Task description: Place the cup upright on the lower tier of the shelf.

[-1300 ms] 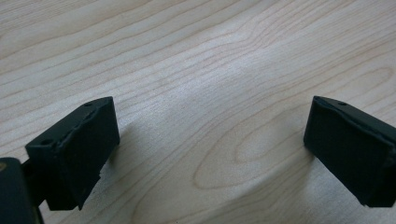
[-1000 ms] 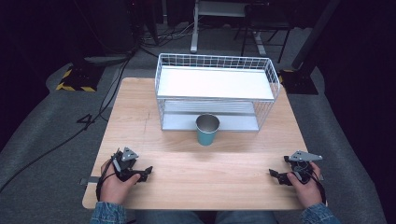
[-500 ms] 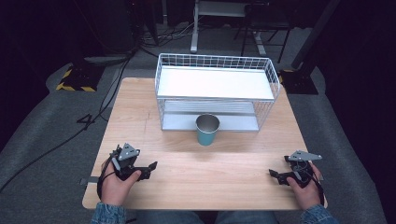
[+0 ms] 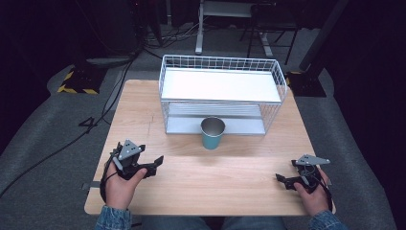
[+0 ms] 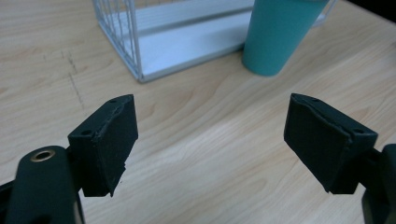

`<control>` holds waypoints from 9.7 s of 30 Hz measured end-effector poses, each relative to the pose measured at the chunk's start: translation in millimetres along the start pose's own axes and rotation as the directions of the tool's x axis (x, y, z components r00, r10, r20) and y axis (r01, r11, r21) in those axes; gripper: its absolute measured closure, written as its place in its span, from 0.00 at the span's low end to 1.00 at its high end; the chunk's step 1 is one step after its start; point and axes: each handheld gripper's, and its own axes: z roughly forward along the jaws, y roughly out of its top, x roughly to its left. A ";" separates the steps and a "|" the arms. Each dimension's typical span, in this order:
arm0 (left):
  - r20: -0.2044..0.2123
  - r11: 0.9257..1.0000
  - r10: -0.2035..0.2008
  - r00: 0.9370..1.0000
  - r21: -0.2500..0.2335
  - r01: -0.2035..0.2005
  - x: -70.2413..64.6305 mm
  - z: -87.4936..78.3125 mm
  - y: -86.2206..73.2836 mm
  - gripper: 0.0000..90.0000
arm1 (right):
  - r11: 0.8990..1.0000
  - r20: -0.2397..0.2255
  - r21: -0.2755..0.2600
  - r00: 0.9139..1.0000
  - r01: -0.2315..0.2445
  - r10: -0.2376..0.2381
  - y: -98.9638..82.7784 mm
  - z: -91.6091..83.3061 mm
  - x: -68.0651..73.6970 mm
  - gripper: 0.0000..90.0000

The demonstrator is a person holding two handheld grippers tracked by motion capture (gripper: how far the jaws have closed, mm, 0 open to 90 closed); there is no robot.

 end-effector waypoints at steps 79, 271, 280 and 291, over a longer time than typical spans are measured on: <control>0.064 0.995 0.071 0.995 -0.081 -0.066 -81.7 191.4 30.0 0.17 | 1.000 0.000 0.000 1.000 -0.001 0.001 0.1 0.0 0.0 0.05; 0.026 0.992 0.123 0.992 0.013 -0.124 -43.8 16.6 -15.1 0.18 | 1.000 -0.002 0.001 1.000 -0.003 0.003 0.3 0.2 0.1 0.05; 0.030 0.993 0.091 0.995 0.067 -0.092 -37.1 14.9 -40.1 0.18 | 1.000 -0.002 0.001 1.000 -0.003 0.003 0.3 0.2 0.1 0.05; -0.003 0.981 0.089 0.996 0.176 -0.087 -27.5 20.4 -63.4 0.19 | 1.000 -0.002 0.001 1.000 -0.003 0.003 0.3 0.2 0.2 0.05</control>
